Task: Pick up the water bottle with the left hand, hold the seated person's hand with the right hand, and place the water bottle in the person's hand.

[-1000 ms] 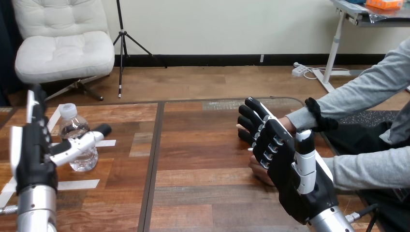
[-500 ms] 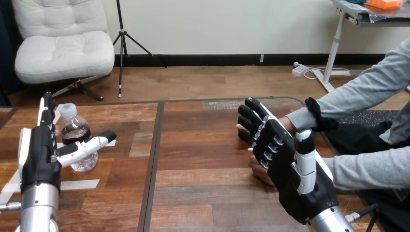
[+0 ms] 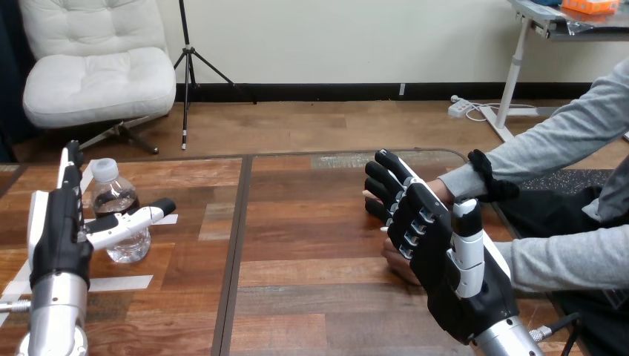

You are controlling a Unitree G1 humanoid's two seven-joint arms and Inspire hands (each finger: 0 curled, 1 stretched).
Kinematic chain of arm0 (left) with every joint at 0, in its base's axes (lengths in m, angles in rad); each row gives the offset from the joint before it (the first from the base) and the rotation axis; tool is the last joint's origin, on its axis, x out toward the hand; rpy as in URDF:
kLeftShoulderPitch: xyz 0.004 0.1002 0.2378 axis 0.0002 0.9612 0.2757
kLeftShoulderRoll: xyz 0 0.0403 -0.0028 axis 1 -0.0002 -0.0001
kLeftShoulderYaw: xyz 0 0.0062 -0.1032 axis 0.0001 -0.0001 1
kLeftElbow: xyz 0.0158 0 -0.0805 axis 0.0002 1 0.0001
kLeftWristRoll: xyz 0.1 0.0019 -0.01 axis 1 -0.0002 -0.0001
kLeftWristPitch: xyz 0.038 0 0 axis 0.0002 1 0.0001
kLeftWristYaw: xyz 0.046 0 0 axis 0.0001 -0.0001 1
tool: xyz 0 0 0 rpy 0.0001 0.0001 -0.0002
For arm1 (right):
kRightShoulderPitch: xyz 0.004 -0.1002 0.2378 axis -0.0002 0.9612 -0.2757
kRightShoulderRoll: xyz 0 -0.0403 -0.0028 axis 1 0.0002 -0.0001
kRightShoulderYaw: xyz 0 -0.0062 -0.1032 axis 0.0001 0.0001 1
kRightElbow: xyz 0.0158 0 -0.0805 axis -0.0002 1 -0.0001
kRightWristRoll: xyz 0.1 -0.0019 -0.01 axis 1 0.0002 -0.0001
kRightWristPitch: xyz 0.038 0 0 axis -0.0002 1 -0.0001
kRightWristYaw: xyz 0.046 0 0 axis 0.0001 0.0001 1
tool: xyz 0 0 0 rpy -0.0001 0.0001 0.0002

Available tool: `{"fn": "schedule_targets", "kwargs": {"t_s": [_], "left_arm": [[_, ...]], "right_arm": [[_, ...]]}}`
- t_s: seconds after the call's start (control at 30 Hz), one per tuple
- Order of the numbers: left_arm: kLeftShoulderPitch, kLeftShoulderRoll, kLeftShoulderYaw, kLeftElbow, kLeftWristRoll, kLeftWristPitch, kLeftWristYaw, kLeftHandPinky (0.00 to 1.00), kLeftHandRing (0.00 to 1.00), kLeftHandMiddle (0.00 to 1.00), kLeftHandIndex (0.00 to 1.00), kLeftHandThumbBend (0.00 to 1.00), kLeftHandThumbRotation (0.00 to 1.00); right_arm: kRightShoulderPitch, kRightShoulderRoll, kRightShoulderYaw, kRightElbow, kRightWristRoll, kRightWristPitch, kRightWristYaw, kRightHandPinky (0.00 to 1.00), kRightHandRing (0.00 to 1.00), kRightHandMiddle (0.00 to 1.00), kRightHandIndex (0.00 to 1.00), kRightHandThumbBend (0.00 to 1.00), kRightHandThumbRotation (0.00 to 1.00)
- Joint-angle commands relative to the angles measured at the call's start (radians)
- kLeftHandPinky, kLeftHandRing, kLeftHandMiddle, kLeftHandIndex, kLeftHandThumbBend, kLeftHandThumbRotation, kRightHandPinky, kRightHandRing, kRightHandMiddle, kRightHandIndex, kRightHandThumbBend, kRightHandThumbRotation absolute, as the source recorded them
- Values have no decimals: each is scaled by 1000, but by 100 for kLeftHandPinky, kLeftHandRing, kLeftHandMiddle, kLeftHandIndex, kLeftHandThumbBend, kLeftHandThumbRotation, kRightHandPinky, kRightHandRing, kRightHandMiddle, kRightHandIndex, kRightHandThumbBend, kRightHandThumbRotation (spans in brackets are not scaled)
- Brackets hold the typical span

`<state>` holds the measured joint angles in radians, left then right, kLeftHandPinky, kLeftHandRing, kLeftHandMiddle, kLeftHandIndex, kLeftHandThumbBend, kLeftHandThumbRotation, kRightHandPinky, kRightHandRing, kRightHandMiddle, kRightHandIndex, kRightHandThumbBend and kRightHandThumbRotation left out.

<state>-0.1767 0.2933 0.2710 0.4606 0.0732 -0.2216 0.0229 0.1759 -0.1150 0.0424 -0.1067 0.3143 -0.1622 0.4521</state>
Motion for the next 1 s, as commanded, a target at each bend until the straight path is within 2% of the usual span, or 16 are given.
{"fn": "schedule_targets", "kwargs": {"t_s": [0.0, 0.13, 0.37, 0.97], "left_arm": [[-93, 31, -22, 19, 8, 6, 2, 99, 100, 100, 100, 99, 4], [-101, 42, -36, 27, 31, 26, 18, 99, 100, 100, 100, 99, 6], [-119, 42, -36, 49, 23, 31, 24, 98, 100, 100, 100, 98, 7], [-176, 57, -46, 159, 38, 21, 61, 97, 100, 100, 100, 97, 10]], "right_arm": [[-57, 12, 3, -32, -1, -16, -3, 100, 98, 96, 96, 100, 100], [-58, 11, 3, -33, 3, -14, -1, 100, 98, 96, 96, 100, 100], [-57, 11, 3, -33, -4, -17, -5, 99, 98, 96, 95, 100, 100], [-57, 11, 1, -35, 7, -11, 1, 100, 98, 96, 96, 100, 100]]}}
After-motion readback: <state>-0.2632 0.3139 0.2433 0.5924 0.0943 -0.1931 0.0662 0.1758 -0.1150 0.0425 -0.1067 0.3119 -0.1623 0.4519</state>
